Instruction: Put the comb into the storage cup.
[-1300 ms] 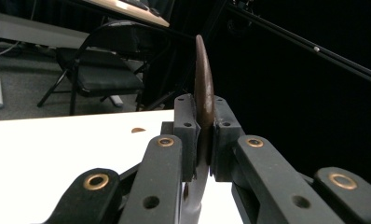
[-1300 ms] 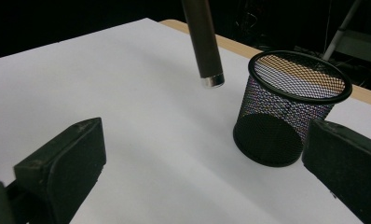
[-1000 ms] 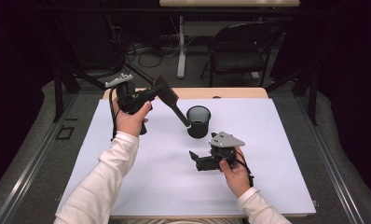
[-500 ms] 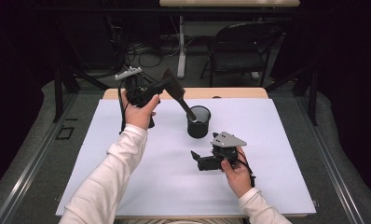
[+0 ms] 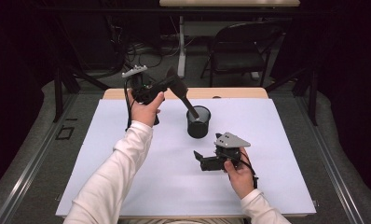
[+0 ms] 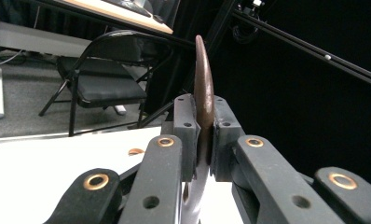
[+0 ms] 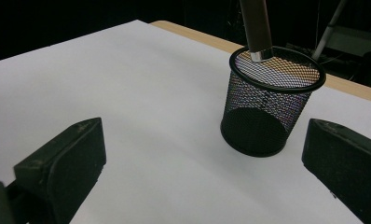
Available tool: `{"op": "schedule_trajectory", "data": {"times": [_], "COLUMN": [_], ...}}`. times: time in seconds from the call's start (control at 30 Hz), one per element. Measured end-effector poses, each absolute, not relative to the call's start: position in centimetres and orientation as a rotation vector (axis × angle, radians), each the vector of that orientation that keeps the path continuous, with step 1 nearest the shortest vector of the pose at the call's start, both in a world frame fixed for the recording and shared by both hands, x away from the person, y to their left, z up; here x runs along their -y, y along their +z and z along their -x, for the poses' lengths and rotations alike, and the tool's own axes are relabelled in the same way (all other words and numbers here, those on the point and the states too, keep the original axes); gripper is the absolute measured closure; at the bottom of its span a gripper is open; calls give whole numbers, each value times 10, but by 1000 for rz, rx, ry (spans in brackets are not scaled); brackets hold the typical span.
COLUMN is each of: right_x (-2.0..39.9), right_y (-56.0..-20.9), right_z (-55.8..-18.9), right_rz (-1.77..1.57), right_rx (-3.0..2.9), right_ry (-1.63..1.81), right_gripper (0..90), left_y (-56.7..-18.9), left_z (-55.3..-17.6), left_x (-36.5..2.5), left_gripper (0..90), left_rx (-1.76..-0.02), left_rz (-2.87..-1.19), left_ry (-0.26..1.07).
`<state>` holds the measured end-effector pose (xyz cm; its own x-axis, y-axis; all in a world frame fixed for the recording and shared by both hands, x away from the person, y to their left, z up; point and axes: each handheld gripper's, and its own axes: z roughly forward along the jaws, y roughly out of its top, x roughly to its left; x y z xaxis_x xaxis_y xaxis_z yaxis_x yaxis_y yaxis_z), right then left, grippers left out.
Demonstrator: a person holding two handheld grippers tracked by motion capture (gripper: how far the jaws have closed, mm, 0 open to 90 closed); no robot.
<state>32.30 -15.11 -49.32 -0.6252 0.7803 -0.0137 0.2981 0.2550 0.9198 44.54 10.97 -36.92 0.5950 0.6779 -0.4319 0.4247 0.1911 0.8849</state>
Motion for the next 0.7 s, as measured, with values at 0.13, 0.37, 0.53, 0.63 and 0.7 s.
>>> {"op": "schedule_trajectory", "data": {"times": [0.13,0.37,0.53,0.63,0.7], "right_x": [152,154,155,156,156], "right_y": [-493,-493,-493,-493,-493], "right_z": [-322,-322,-322,-322,-322], "right_rz": [-982,-982,-986,-989,-995], "right_rx": [-2054,-2051,-2048,-2046,-2044], "right_ry": [1349,1348,1353,1358,1362], "right_gripper": [0,0,0,0,0], "left_y": [-373,-380,-387,-392,-394], "left_z": [-449,-457,-462,-465,-466], "left_x": [-107,-100,-95,-92,-90], "left_gripper": [841,841,840,840,841], "left_rx": [-1014,-1035,-1061,-1072,-1082], "left_rz": [-1433,-1429,-1427,-1433,-1439], "left_ry": [229,236,238,238,235]}}
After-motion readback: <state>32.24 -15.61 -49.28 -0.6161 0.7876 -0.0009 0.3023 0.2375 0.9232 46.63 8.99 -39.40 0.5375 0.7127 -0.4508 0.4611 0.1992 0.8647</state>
